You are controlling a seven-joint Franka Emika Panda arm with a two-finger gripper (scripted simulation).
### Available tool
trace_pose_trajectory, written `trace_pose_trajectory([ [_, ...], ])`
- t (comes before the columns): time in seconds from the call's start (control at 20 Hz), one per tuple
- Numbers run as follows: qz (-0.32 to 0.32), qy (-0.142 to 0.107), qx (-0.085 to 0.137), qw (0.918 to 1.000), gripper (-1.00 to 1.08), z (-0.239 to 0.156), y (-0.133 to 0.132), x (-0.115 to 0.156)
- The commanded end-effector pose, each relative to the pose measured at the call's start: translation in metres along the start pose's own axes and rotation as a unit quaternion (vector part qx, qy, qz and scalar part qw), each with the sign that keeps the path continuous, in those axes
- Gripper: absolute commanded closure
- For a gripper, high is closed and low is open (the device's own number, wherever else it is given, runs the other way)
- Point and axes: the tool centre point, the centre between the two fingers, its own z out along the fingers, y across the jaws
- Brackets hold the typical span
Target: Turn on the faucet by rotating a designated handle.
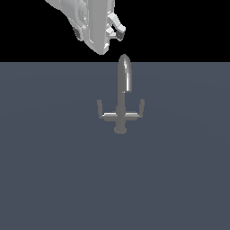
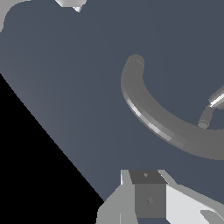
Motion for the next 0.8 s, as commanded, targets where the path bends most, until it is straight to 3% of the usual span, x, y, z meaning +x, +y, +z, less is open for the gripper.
trace_pose_trajectory([
  [0.0, -0.039, -0.015, 0.009, 0.9991, 1.08, 0.0, 0.012, 0.001],
  [0.35, -0.146, -0.052, 0.037, 0.9872, 1.08, 0.001, 0.044, 0.006],
  [0.75, -0.263, -0.089, 0.075, 0.9577, 1.08, 0.003, 0.082, 0.015],
])
